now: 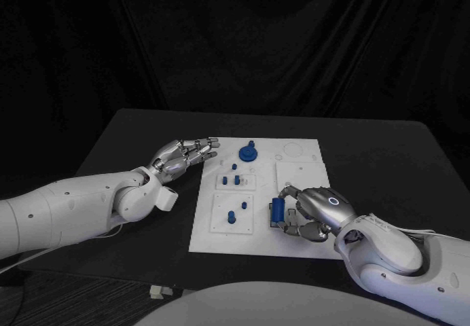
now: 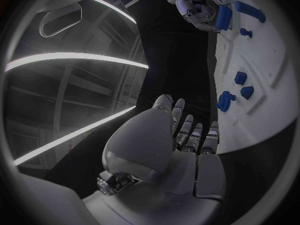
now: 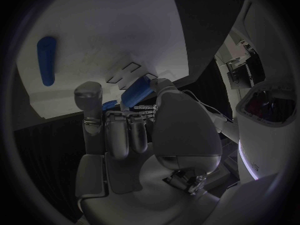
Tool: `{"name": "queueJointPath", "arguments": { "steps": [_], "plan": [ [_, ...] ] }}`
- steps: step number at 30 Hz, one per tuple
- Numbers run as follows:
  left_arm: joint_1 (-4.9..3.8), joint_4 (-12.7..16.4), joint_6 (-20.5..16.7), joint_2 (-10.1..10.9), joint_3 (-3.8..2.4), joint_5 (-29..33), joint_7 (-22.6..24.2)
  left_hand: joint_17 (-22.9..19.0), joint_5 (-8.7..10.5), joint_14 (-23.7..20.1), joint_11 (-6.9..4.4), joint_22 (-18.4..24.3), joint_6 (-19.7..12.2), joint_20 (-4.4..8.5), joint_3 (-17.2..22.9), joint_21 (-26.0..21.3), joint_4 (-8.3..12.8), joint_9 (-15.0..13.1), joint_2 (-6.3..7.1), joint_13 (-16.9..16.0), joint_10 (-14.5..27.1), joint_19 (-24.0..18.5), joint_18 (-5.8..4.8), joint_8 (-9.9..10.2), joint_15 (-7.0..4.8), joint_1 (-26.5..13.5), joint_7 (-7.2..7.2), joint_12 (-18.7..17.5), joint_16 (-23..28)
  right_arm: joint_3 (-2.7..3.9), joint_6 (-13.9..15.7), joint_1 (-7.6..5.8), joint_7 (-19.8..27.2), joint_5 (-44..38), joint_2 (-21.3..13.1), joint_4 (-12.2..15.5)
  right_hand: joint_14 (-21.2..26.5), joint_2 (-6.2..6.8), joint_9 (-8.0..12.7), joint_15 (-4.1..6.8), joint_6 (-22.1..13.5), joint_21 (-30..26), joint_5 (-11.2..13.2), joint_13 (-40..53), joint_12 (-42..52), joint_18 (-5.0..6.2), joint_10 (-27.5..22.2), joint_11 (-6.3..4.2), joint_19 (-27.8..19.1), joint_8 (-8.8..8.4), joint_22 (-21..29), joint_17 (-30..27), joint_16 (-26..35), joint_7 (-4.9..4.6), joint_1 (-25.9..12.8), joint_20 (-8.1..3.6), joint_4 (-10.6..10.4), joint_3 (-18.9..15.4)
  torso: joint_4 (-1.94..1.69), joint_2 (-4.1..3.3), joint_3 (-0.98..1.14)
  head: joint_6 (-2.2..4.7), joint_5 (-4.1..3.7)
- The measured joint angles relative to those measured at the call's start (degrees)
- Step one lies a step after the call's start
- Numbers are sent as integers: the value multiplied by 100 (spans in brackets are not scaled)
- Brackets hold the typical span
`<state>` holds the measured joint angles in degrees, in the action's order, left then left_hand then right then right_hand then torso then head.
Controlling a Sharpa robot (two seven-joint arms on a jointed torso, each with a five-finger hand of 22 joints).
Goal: Assemble the parts on the task board
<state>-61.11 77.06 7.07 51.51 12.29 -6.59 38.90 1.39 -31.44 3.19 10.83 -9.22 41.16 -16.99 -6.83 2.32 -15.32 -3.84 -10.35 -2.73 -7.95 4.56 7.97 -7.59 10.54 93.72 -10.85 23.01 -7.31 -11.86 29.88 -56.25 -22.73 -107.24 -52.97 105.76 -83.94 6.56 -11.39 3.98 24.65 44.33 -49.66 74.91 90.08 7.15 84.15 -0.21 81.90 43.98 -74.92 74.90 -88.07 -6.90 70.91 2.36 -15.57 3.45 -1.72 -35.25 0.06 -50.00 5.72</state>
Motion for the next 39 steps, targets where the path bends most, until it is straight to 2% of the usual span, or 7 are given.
{"name": "queueJointPath", "arguments": {
  "steps": [8, 18, 25, 32, 34, 37, 39],
  "plan": [
    [3, -3, 5, -3, 0, 0, 0, 0, 0, 0, 0, -6, 0, 0, 16, 0, 16, 0, 0, 0, 0, 0, 0, 0, 0, 0, 0, 0, 0, 0, -17, 0, 30, 30, -21, 19, 0, 54, 0, 0, -42, -29, -22, 0, 0, -1, 0, 0, -20, -39, 1, 0, 1, 42, -54, -20, 102, 103, 0, 0, 0, 0, 8],
    [6, -7, 10, -6, 0, 0, 0, 0, 0, 0, 0, -5, 0, 0, 16, 0, 16, 0, -22, 0, 0, 0, 0, 0, 0, 22, 0, 0, 0, 0, -131, 0, 41, 55, -39, 63, 0, 83, 0, 0, -62, -67, -22, -1, 0, -1, 0, 0, -20, -94, 1, 0, 5, 62, -82, -20, 95, 125, 0, 1, 0, 0, 19],
    [9, -9, 14, -9, 0, 0, 0, 0, 0, 0, 0, -10, 0, 0, 16, 0, 16, 0, -22, 0, 0, 0, -1, 0, 0, 22, 0, 0, 0, 8, -287, 0, 33, 93, -52, 78, 0, 83, 0, 0, -84, -204, 71, 1, 0, -1, -1, 0, -21, -185, 1, 0, 45, 83, -82, -20, -48, 314, 0, 0, 0, 0, 30],
    [13, -10, 18, -9, 0, 0, 0, 0, 0, 0, 0, -10, 0, 21, 32, 0, -1, 0, -22, 0, 0, 21, 0, 0, 0, 22, 0, 0, 0, 15, -386, -2, 19, 118, -53, 80, 0, 121, 0, 0, -151, -234, 199, 4, 0, -1, -1, 1, -42, -392, -1, 0, 45, 99, -120, 1, -104, 420, 0, -1, 0, 0, 32],
    [15, -11, 18, -9, 0, 0, 0, 0, 0, 0, 0, -10, 0, 21, 32, 0, -1, 0, -22, 0, 0, 21, 0, 0, 0, 22, 0, 0, 0, 14, -415, -2, 17, 124, -50, 79, 0, 135, -12, 0, -239, -266, 201, 4, -41, -1, -1, 0, -58, -521, -3, 0, 45, 87, -137, 18, -116, 435, 0, -1, 0, 0, 29],
    [19, -13, 20, -12, 0, 0, 0, 0, 0, 0, 0, -11, 0, 21, 32, 0, -1, 0, -22, 0, 0, 21, 0, 0, 0, 22, 0, 0, 0, 9, -466, -2, 14, 134, -47, 77, -16, 123, 64, -24, -320, -296, 355, 3, -89, 0, -23, 23, -63, -753, -3, 0, 69, 33, -247, 22, -102, 442, 0, -1, 0, 0, 29],
    [23, -14, 22, -15, 0, 0, 0, 0, 0, 0, 0, -15, 0, 21, 32, 0, -1, 0, -22, 0, 0, 21, 0, 0, 0, 22, 0, 0, 0, 8, -504, -2, 8, 139, -47, 74, 0, 101, 196, -41, -392, -296, 615, 3, -120, 0, -2, 44, -63, -895, -3, 0, 69, 21, -334, 22, -109, 337, 0, -1, 0, 0, 29]
  ]
}}
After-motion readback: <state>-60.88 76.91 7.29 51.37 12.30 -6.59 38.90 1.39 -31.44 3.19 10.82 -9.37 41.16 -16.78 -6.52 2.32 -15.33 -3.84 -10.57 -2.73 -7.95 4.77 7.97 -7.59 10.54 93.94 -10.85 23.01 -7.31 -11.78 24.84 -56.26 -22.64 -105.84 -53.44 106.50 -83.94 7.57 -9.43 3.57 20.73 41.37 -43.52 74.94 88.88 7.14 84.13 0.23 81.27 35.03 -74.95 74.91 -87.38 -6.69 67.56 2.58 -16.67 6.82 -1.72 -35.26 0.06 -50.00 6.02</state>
